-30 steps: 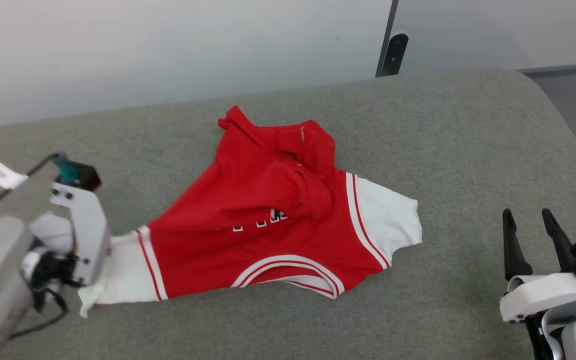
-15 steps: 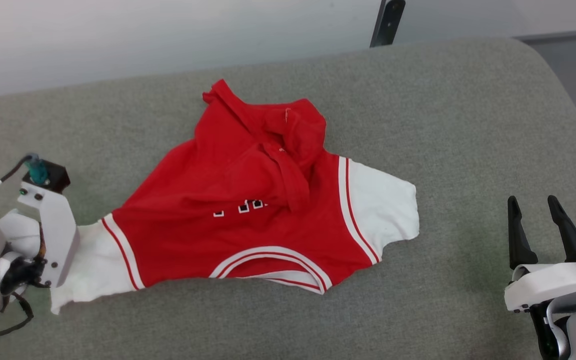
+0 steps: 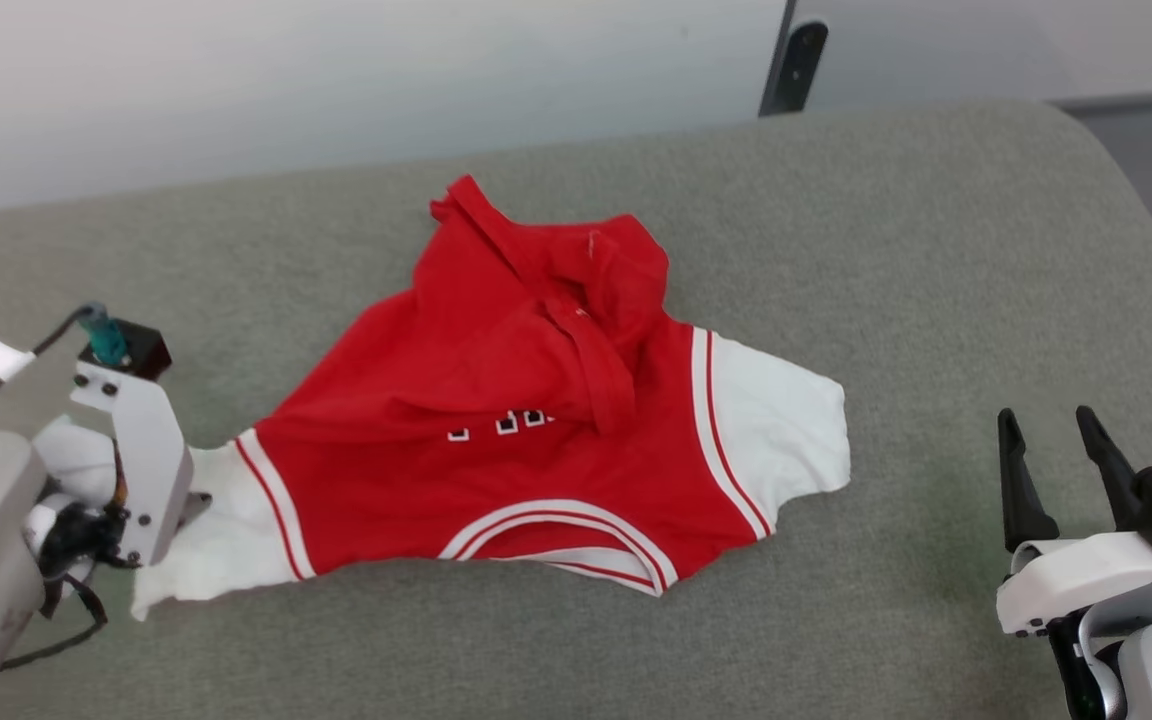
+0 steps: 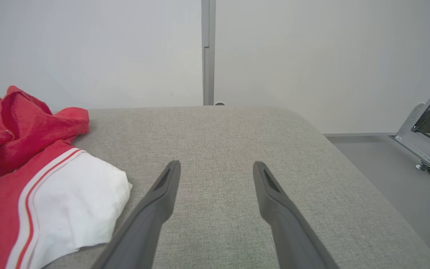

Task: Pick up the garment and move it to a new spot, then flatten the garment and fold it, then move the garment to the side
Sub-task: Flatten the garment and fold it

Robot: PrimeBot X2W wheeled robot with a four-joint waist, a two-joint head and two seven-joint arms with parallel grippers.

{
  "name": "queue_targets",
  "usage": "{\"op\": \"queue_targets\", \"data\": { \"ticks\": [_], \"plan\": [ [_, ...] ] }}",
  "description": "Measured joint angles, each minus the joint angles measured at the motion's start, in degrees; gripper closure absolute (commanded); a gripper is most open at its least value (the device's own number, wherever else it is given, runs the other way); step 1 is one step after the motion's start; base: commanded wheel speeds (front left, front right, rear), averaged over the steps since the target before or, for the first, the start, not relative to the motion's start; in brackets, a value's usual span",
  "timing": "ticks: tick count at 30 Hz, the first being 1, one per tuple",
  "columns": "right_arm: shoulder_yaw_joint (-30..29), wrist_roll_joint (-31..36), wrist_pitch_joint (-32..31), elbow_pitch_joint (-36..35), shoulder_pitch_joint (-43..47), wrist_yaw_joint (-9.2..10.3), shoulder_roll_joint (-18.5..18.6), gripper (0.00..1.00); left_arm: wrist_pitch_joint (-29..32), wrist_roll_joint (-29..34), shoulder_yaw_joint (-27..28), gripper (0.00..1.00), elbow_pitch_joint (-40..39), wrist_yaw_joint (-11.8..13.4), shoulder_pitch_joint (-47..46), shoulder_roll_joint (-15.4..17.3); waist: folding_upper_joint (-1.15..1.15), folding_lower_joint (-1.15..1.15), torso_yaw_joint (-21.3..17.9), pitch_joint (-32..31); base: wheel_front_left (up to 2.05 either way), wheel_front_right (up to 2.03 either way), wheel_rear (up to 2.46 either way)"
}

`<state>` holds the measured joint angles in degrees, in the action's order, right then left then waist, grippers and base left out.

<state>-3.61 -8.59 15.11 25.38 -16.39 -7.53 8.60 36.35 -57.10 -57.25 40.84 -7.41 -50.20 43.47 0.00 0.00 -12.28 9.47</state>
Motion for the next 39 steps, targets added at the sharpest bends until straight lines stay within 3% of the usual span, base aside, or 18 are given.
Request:
{"op": "queue_targets", "data": {
  "ticks": [8,19,31,39],
  "plan": [
    [1.64,-0.51,0.00,1.33,0.88,0.00,0.76,0.00,-4.92,0.41,0.12,0.00,-0.18,0.00,-1.06,-0.25,0.00,0.00,2.11,-4.40,0.00,0.00,0.00],
    [2.70,-1.14,0.00,1.29,3.37,0.00,1.04,0.00,-22.73,-1.42,4.24,0.00,-5.73,0.98,6.34,-1.12,0.00,0.00,5.64,-10.21,0.00,0.00,0.00],
    [2.76,-1.91,0.00,-1.99,7.03,0.00,0.76,0.00,-47.10,-2.87,9.71,0.00,-15.03,7.12,20.88,-1.64,0.00,0.00,8.74,-14.12,0.00,0.00,0.00],
    [0.69,-1.93,0.00,-5.19,10.96,0.00,0.76,0.00,-51.09,-1.82,13.58,0.00,-20.64,12.51,29.05,-3.89,0.00,0.00,11.35,-14.99,0.00,0.00,0.00]
  ]
}}
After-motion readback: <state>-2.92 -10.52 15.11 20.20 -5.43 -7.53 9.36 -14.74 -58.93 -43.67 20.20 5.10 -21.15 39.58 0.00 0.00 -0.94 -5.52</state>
